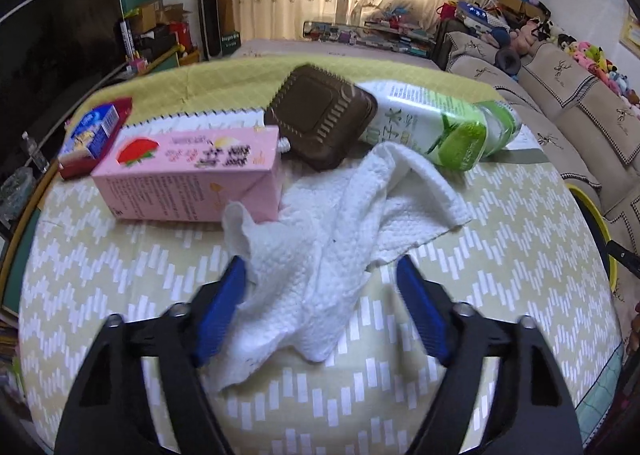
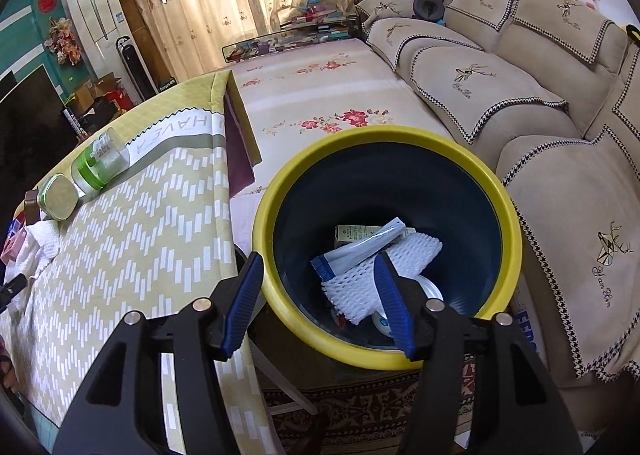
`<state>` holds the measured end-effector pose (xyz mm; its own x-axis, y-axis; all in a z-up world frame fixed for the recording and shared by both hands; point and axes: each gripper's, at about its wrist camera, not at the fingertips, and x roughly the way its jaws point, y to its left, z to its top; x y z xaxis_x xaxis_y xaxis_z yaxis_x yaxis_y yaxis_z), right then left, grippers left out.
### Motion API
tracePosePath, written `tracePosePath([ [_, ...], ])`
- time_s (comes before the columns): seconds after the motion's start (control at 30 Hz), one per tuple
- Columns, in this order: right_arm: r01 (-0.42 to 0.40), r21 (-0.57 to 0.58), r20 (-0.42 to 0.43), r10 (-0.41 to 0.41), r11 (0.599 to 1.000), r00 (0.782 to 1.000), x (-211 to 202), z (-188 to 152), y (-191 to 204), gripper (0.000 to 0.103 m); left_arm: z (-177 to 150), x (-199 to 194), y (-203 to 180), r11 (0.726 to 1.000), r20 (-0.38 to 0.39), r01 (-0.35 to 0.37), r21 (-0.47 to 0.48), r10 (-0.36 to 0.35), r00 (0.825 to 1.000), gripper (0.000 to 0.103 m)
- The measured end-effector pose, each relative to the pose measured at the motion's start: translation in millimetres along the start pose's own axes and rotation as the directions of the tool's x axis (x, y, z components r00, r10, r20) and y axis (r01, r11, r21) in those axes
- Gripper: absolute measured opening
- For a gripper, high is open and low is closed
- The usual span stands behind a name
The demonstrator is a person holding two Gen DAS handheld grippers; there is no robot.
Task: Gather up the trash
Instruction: 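Grasp the white tissue with the left gripper, then carry the tissue over the yellow bin and open the left gripper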
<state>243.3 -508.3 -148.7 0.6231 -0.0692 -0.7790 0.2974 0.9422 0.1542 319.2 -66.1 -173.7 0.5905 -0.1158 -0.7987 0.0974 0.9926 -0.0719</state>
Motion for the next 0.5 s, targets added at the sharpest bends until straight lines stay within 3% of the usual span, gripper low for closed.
tracePosePath([
  [0.07,-0.003,0.001,0.001,0.003,1.000,1.000,-1,-1,0,0.055,-2,0,1,1.000,0.011,-0.016,0.001,0.016,1.000,0.053],
  [0.1,-0.006,0.002,0.001,0.006,1.000,1.000,-1,-1,0,0.055,-3,0,0,1.000,0.015,-0.019,0.009,0.019,1.000,0.036],
  [0.13,-0.007,0.002,0.002,0.007,1.000,1.000,-2,-2,-1,0.055,-3,-1,0,1.000,0.015,-0.014,0.008,0.014,1.000,0.031],
  [0.2,-0.010,0.003,0.003,0.010,1.000,1.000,-3,-3,-1,0.055,-5,-4,0,1.000,0.014,0.025,-0.001,-0.025,1.000,0.010],
  [0.5,-0.021,0.004,0.022,0.021,1.000,1.000,-18,-9,-3,0.055,-13,-67,-27,0.992,0.132,0.075,0.097,-0.088,0.987,0.008],
])
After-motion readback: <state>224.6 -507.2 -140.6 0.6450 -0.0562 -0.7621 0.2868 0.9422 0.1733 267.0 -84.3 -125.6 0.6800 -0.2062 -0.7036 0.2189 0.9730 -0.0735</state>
